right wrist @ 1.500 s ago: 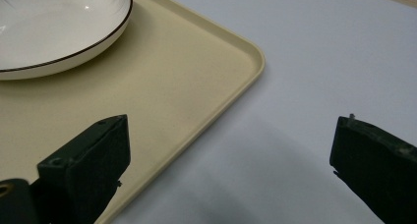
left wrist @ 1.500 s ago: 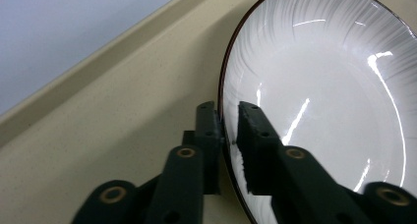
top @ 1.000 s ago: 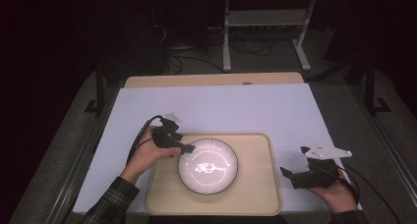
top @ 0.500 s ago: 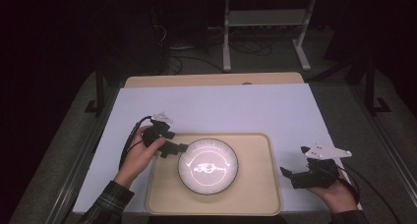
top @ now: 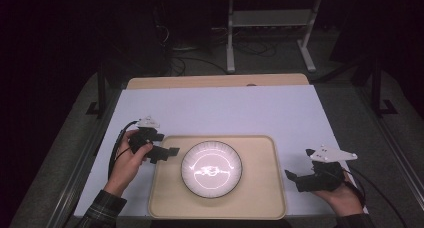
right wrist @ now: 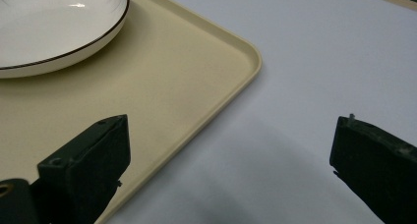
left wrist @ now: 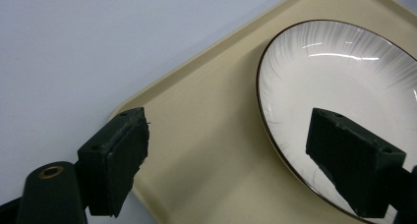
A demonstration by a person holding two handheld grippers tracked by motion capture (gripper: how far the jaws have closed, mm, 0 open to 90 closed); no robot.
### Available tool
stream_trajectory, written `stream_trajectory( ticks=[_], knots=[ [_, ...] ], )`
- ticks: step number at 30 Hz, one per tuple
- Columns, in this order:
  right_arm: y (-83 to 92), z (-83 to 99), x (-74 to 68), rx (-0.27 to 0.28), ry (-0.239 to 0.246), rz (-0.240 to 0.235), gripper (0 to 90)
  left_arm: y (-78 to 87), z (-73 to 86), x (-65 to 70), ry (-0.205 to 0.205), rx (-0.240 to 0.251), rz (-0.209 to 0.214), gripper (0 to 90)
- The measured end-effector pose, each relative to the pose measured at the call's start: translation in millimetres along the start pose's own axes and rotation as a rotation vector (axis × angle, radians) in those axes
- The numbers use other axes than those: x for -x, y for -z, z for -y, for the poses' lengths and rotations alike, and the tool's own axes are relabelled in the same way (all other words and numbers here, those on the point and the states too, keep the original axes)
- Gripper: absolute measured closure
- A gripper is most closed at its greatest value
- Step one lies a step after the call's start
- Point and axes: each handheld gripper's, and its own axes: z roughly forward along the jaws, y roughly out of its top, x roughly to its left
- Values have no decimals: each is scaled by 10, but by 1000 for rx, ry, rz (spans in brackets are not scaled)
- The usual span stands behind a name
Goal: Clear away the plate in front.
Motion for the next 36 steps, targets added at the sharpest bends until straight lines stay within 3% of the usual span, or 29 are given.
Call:
stream_trajectory(
  ticks=[12, 16, 25, 36],
  knots=[
    [7, -5, -9, 4, 3, 3, 10, 342, 327, -156, 19, 72, -56, 155],
    [9, -6, -13, 5, 3, 4, 10, 426, 463, -204, 27, 90, -56, 155],
    [2, -3, -12, 4, 9, 2, 10, 521, 721, -265, 34, 88, -88, 155],
    [3, 5, -16, 0, 8, 2, 10, 527, 829, -286, 27, 64, -99, 155]
  ],
)
